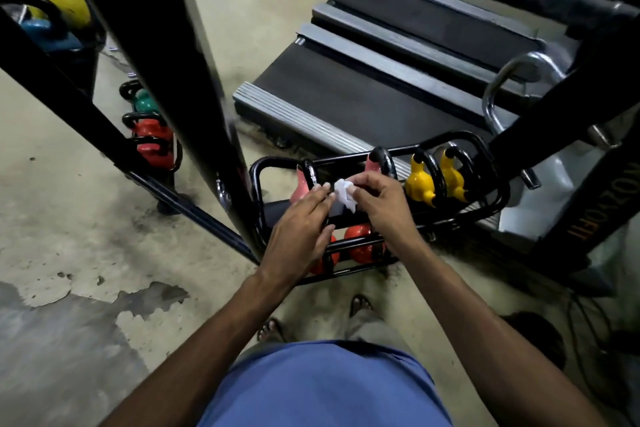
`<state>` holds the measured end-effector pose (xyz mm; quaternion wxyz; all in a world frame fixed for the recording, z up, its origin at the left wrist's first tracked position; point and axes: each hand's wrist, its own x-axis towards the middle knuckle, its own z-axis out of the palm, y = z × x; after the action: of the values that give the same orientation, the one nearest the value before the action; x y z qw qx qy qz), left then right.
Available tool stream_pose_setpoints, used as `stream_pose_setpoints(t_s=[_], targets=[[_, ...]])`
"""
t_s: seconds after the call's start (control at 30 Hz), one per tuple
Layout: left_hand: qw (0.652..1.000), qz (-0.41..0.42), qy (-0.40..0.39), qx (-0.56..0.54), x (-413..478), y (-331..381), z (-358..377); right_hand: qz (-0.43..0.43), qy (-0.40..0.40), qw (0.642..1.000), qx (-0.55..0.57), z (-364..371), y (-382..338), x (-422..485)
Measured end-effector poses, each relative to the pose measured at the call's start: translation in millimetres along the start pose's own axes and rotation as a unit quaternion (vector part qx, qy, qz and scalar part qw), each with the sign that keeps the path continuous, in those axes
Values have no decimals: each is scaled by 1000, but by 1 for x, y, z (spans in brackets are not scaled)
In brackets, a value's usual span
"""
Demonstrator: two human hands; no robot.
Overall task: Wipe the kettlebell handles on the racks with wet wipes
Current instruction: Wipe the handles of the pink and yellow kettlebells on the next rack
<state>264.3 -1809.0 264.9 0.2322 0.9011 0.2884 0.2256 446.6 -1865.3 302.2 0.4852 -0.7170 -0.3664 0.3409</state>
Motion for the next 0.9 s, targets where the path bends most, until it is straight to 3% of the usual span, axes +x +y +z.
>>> stream_pose_setpoints(t_s=[0.13,0.27,0.4,0.5,0.57,0.67,0.73,0.8,0.9], targets=[[999,-20,18,-38,24,24,8,-111,30,988,-102,-43,-18,36],[992,-80,-43,-92,54,46,38,-156,54,959,-231,-82,-5,90],[967,-190,-79,-149,83,71,73,-74,-50,953,-291,-94,11,137],[955,-237,-30,-177,95,81,94,-55,-139,923,-356,-84,15,164],[943,-277,-4,-183,99,84,102,-108,-197,875,-430,-75,7,173],[929,-325,23,-176,98,90,110,-183,-312,758,-543,-65,-6,173],[919,-346,49,-184,95,93,115,-215,-355,707,-573,-64,-8,171],[912,-361,64,-184,95,97,117,-229,-347,719,-556,-68,1,171],[909,-370,75,-178,96,96,118,-243,-214,829,-455,-79,26,164]])
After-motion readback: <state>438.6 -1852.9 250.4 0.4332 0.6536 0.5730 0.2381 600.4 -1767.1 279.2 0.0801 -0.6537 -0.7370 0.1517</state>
